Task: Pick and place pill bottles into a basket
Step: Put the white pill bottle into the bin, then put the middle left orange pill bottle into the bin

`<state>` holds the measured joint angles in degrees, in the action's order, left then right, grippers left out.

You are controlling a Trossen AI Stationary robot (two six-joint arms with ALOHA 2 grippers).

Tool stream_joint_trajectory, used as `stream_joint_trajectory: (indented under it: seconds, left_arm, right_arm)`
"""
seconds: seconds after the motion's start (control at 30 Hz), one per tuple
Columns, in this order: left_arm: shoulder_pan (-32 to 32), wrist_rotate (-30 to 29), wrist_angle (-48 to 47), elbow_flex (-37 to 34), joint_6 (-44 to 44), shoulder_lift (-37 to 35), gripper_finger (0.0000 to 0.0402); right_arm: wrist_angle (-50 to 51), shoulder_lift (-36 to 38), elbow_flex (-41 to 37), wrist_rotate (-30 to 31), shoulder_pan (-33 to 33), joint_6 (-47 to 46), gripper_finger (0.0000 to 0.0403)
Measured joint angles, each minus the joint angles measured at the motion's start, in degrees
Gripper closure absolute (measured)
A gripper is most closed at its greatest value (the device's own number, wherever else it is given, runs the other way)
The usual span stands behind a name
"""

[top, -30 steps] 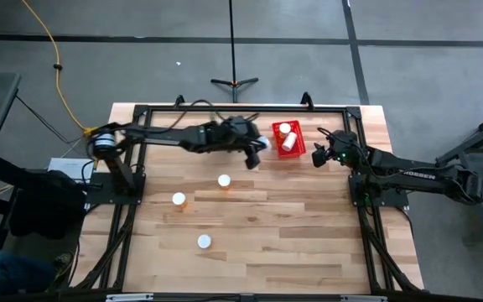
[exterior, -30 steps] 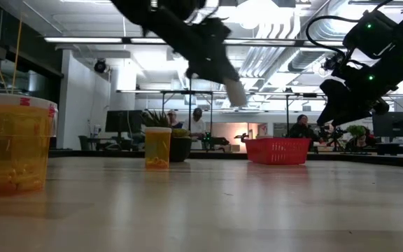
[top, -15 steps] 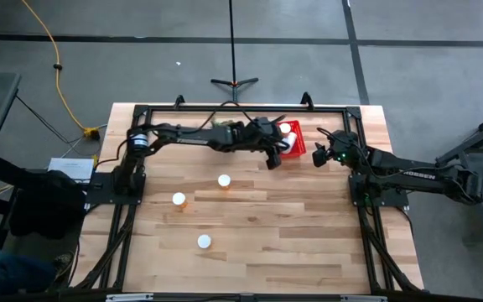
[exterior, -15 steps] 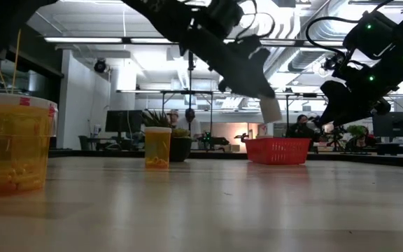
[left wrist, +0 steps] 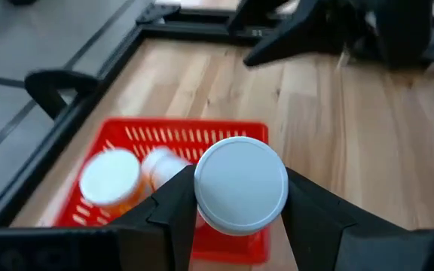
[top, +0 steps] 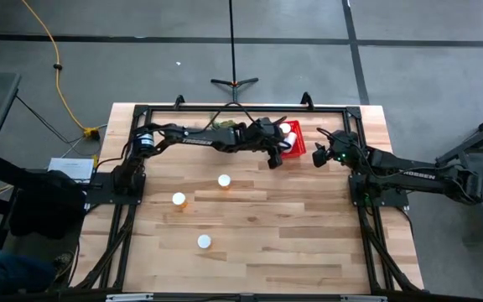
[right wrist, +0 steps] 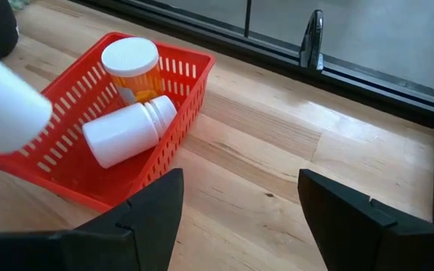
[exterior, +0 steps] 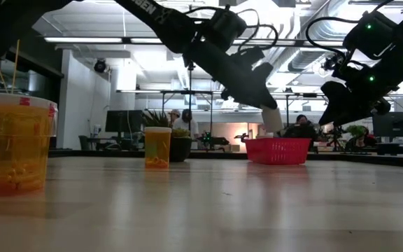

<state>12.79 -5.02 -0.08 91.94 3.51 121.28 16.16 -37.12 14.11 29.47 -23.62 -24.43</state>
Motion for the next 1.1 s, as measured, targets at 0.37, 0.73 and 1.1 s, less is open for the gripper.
stream_joint_trajectory:
  seconds: [0.37, 0.73, 1.1]
  left_arm:
    - [0.84, 3.04, -0.52, -0.04, 1.01, 1.91, 0.0202]
    - [0.73, 4.68, -0.50, -0.04, 2.36, 3.63, 0.0199]
    - [0.73, 4.67, -0.49, -0.02, 4.02, 3.52, 0.0144]
  right_arm:
    - [0.00, 0.00, 0.00, -0.33, 0.00, 0.01, 0.0151]
    - [0.32, 0.00, 0.00, -0.35, 0.00, 0.01, 0.0151]
    - [0.35, 0.00, 0.00, -0.28, 0.00, 0.02, 0.0151]
